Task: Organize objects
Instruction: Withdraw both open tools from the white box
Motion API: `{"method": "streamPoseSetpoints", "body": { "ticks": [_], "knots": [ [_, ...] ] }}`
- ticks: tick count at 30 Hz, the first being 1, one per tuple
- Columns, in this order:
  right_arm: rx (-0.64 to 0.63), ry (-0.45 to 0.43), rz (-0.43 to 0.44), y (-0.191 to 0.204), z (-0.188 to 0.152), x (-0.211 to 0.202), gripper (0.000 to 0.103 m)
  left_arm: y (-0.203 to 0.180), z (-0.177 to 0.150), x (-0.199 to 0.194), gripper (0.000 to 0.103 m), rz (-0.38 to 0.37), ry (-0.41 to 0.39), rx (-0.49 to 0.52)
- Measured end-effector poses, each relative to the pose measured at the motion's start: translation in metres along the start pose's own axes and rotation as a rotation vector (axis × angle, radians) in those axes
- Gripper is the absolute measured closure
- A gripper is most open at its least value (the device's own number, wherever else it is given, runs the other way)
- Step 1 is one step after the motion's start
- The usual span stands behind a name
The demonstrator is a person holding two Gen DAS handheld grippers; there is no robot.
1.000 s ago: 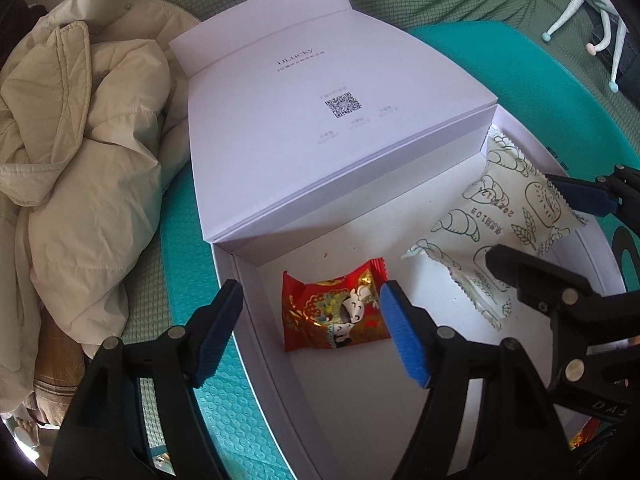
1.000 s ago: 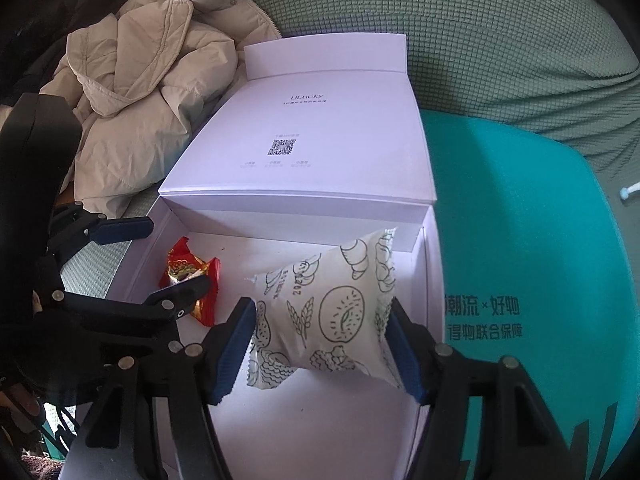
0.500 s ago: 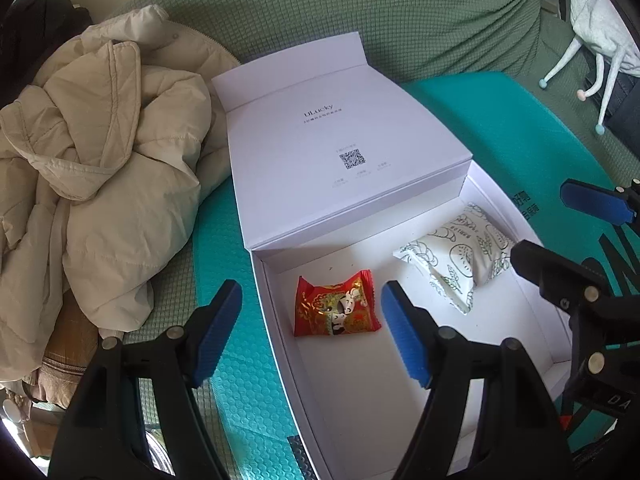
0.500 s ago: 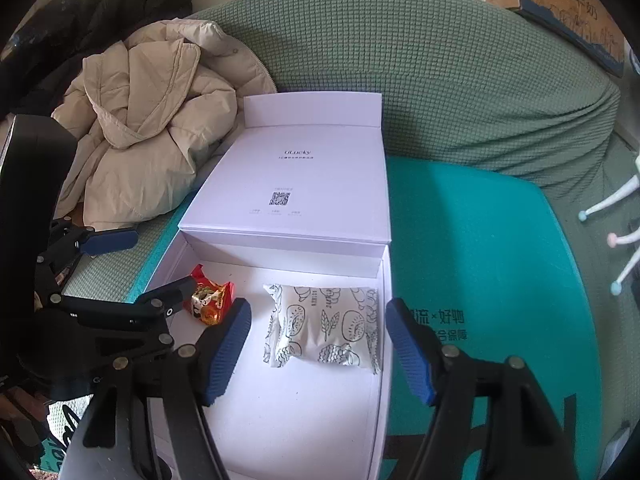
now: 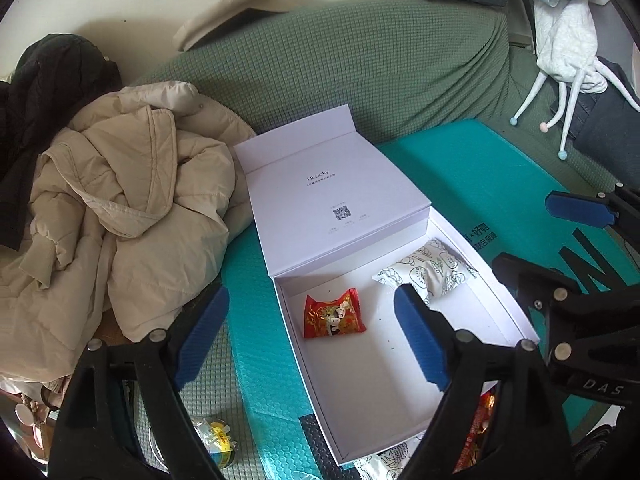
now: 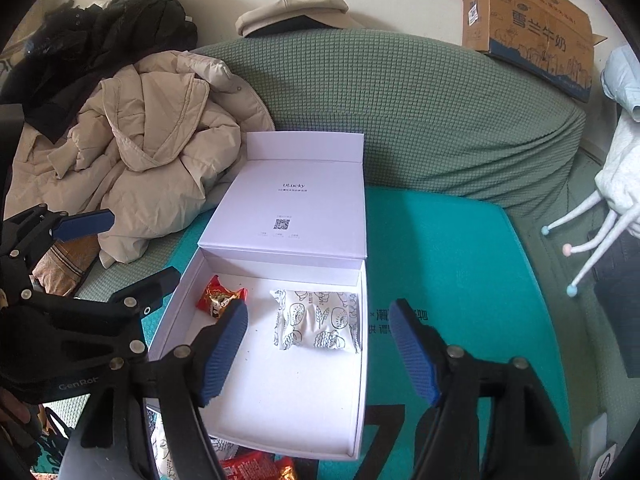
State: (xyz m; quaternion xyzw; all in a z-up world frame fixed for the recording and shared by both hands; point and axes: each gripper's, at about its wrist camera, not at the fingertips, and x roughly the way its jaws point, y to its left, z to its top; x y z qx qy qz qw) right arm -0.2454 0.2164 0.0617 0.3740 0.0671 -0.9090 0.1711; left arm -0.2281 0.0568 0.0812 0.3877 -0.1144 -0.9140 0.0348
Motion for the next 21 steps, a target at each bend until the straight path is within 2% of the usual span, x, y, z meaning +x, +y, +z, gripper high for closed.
{"method": "streamPoseSetpoints", "body": {
  "ticks": [13, 21],
  "knots": [
    [-0.022, -0.067, -0.070, 0.017, -0.010, -0.065, 0.022, 0.006, -0.012, -0.055, 0.011, -0.030, -0.065, -0.027],
    [0.003, -0.091, -0.077, 0.023, -0.019, -0.096, 0.019, 0.015, -0.025, -0.085, 0.010, -0.045, -0.104, -0.044]
  ]
}}
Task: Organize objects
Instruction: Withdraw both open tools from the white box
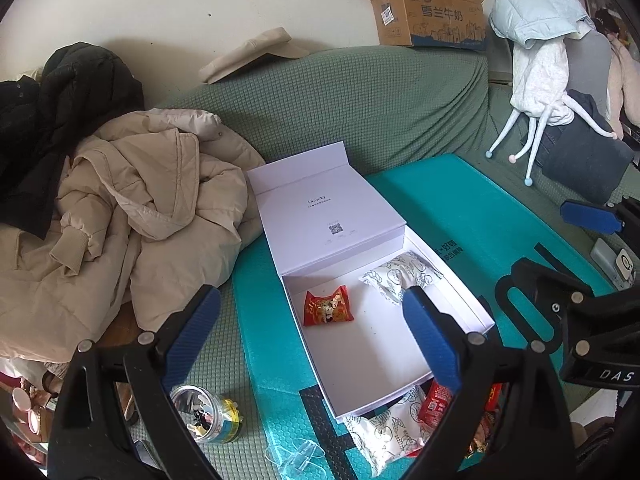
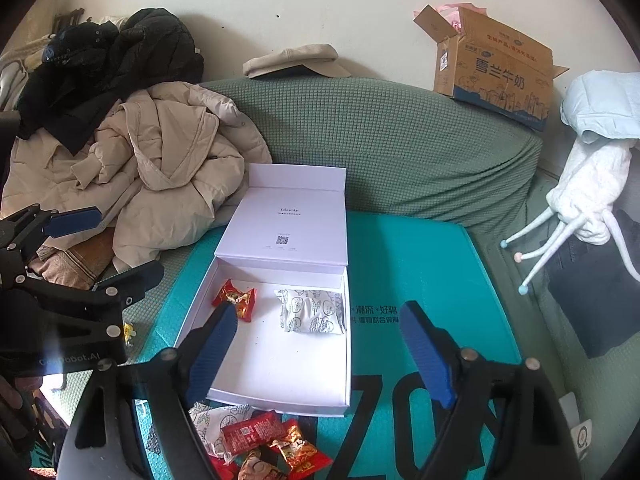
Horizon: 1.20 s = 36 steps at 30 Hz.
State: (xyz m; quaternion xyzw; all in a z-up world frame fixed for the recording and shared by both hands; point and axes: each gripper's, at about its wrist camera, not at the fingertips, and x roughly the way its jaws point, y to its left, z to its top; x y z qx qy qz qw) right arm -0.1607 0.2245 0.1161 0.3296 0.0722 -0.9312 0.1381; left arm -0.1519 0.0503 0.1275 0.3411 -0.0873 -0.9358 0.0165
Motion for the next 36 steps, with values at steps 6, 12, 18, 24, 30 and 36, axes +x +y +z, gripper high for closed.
{"method": "streamPoseSetpoints", "body": {
  "ticks": [6, 12, 18, 24, 30, 36],
  "knots": [
    [0.027, 0.008, 0.005, 0.003, -0.015, -0.015, 0.018, -0.001, -0.017, -0.014, 0.010, -0.007, 0.001, 0.014],
    [0.031, 0.026, -0.002, 0.011, -0.036, -0.020, 0.018, -0.006, -0.039, -0.012, 0.009, -0.029, 0.029, 0.032],
    [0.031, 0.054, -0.019, 0.019, -0.062, -0.016, 0.018, -0.007, -0.062, -0.004, 0.009, -0.061, 0.045, 0.025],
    [0.058, 0.084, -0.019, 0.025, -0.086, -0.007, 0.018, -0.002, -0.075, 0.000, 0.009, -0.084, 0.045, -0.002],
    [0.085, 0.107, -0.032, 0.031, -0.105, -0.001, 0.018, 0.000, -0.091, 0.004, 0.009, -0.104, 0.054, 0.006],
    [0.087, 0.118, -0.020, 0.042, -0.124, -0.002, 0.010, 0.007, -0.111, 0.010, 0.009, -0.180, 0.089, -0.033]
  ]
}}
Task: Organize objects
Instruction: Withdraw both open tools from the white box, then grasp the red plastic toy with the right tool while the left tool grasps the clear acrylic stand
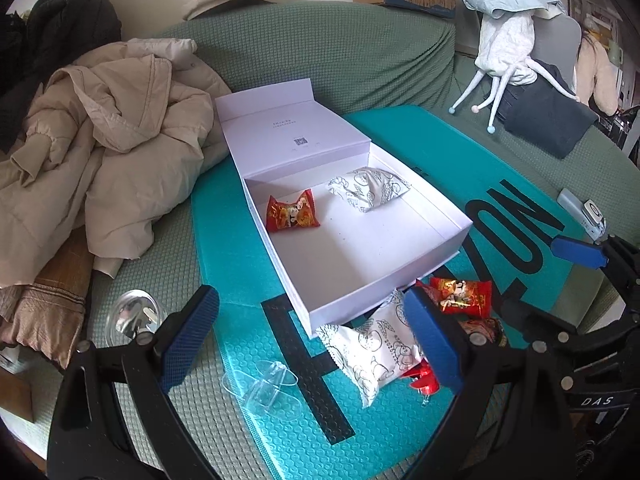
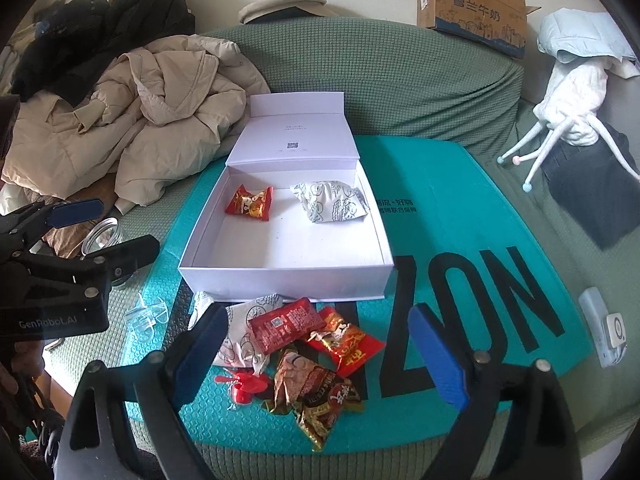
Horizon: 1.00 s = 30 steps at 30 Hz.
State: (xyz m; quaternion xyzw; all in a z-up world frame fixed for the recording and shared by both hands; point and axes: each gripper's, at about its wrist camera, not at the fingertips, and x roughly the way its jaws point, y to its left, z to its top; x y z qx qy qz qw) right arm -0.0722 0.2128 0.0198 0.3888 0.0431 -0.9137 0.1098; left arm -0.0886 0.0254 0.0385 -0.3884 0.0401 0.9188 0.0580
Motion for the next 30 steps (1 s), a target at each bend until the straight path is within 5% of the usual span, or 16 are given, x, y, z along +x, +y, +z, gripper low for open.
{"method": "streamPoseSetpoints", "body": {
  "ticks": [30],
  "knots": [
    [-0.032, -0.040, 0.023, 0.061, -0.056, 0.004, 0.009, 0.031, -0.069, 0.027, 0.009, -0.050, 0.134, -0.038]
  ]
}}
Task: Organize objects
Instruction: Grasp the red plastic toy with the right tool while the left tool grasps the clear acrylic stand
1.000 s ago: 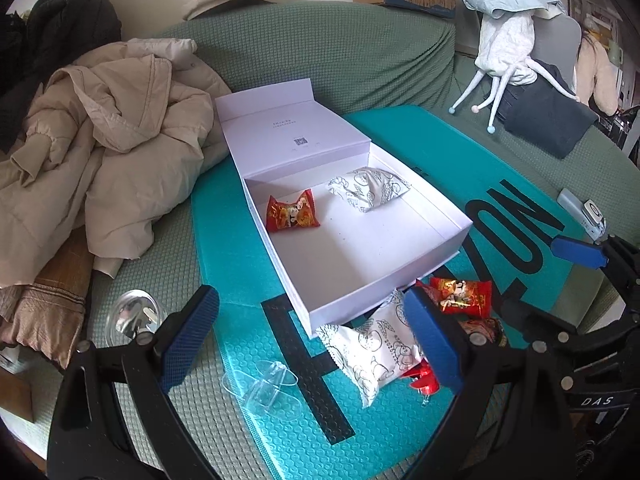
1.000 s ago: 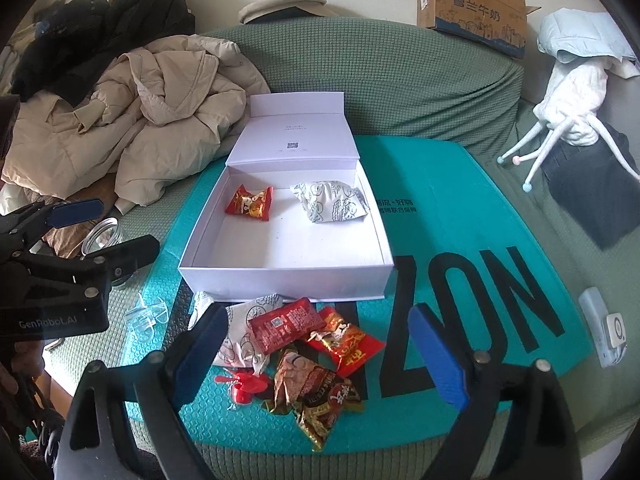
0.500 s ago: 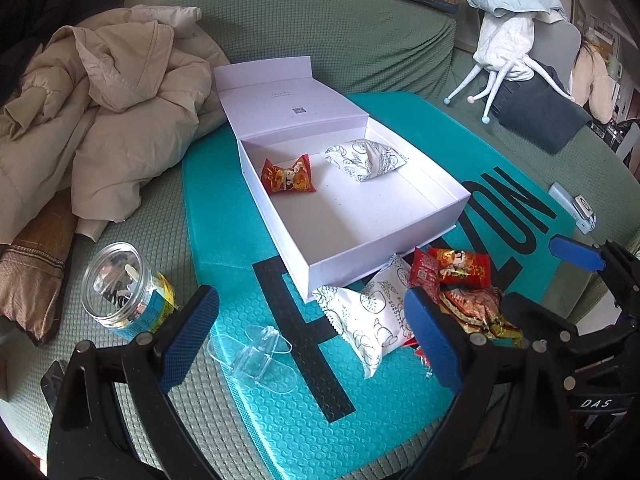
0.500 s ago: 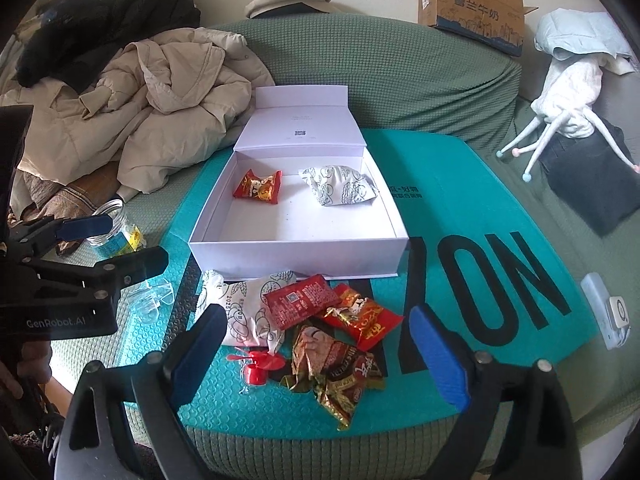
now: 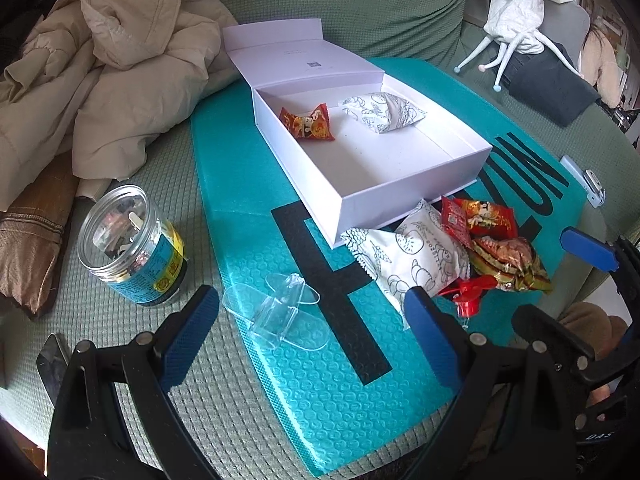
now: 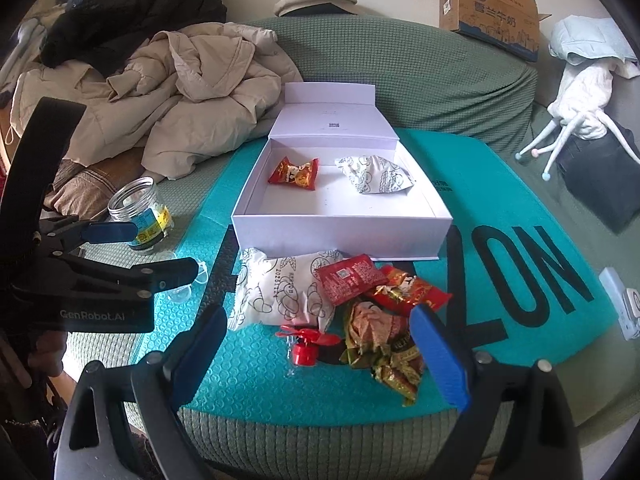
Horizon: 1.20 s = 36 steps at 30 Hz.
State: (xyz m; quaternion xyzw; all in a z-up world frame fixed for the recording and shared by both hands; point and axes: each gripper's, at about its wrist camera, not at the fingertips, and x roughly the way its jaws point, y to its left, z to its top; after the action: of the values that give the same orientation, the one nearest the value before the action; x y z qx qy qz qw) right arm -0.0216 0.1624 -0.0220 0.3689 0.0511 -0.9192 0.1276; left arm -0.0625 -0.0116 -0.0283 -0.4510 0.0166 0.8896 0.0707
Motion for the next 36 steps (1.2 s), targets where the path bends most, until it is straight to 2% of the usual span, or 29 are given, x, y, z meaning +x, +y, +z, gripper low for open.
{"method": "streamPoseSetpoints", "body": {
  "ticks": [10, 16, 27, 36],
  "knots": [
    [0.002, -0.008, 0.067, 0.017, -0.014, -0.001, 0.009, 0.014, -0.012, 0.016, 0.009, -0.005, 0.051, -0.015],
    [0.014, 0.035, 0.106, 0.024, -0.025, 0.007, 0.009, 0.021, -0.019, 0.025, 0.009, -0.019, 0.079, -0.029],
    [0.119, 0.088, 0.094, 0.010, -0.033, 0.028, 0.010, 0.032, -0.020, 0.043, 0.009, -0.049, 0.103, -0.050],
    [0.130, 0.132, 0.076, 0.005, -0.029, 0.051, 0.016, 0.034, -0.017, 0.057, 0.009, -0.053, 0.118, -0.031]
  ]
}}
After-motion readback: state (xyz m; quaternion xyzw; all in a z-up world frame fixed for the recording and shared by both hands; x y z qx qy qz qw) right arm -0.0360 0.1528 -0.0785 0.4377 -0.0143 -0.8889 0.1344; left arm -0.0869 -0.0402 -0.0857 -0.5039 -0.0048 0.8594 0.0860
